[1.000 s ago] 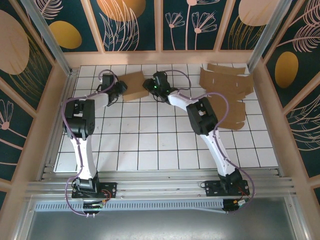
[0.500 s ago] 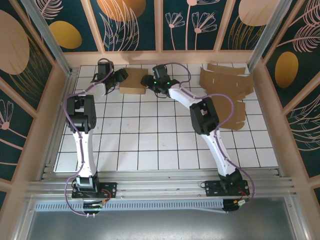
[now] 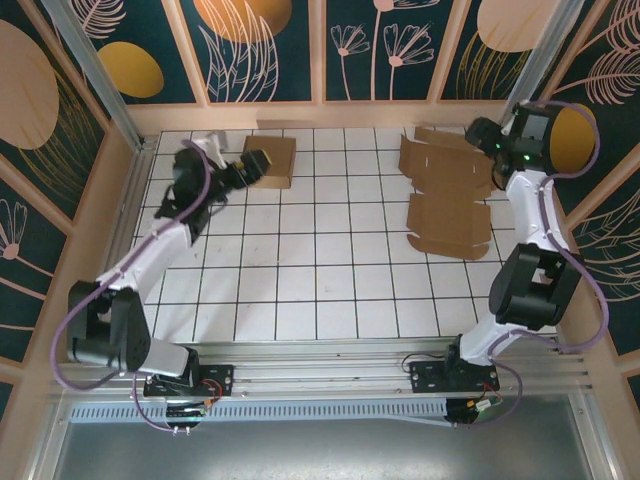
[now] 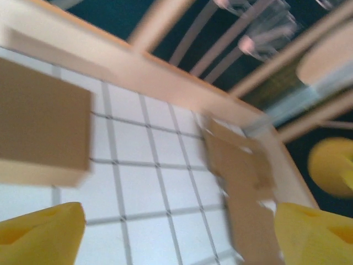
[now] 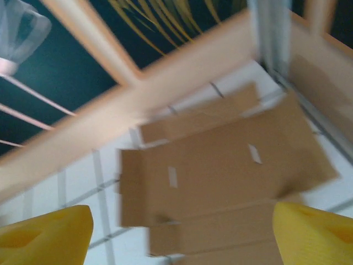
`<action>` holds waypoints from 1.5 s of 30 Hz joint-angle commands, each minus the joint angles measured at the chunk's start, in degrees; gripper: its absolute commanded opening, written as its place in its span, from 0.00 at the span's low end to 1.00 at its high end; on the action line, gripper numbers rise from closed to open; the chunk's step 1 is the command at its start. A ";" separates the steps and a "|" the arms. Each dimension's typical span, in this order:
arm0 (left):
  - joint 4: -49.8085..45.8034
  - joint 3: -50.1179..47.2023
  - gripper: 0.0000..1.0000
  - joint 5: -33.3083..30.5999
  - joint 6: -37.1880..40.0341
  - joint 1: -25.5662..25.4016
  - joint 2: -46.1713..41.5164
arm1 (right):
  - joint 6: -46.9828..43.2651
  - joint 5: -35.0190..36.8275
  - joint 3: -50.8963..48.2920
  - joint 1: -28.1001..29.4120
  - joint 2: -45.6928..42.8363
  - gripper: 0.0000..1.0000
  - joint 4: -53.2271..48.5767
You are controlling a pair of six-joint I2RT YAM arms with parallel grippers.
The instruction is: Fold the paper box
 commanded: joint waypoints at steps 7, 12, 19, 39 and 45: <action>3.90 -9.07 0.99 2.24 -3.56 -13.83 -6.26 | -6.73 12.86 11.86 -3.33 20.86 0.91 -5.63; 1.84 -9.72 0.99 0.99 -1.21 -13.93 -7.50 | -9.76 13.73 19.31 -5.60 29.54 0.92 -5.97; 5.31 -10.07 0.99 3.04 -3.08 -13.93 -5.18 | -13.63 14.03 33.16 -6.52 41.40 0.94 -9.38; -6.88 1.47 0.99 -6.00 4.14 -13.43 -0.22 | -15.67 2.23 34.25 1.41 34.83 0.00 -10.82; -10.90 7.82 0.99 -8.52 13.50 -8.51 -0.68 | -19.42 -2.32 6.93 13.09 12.74 0.00 3.69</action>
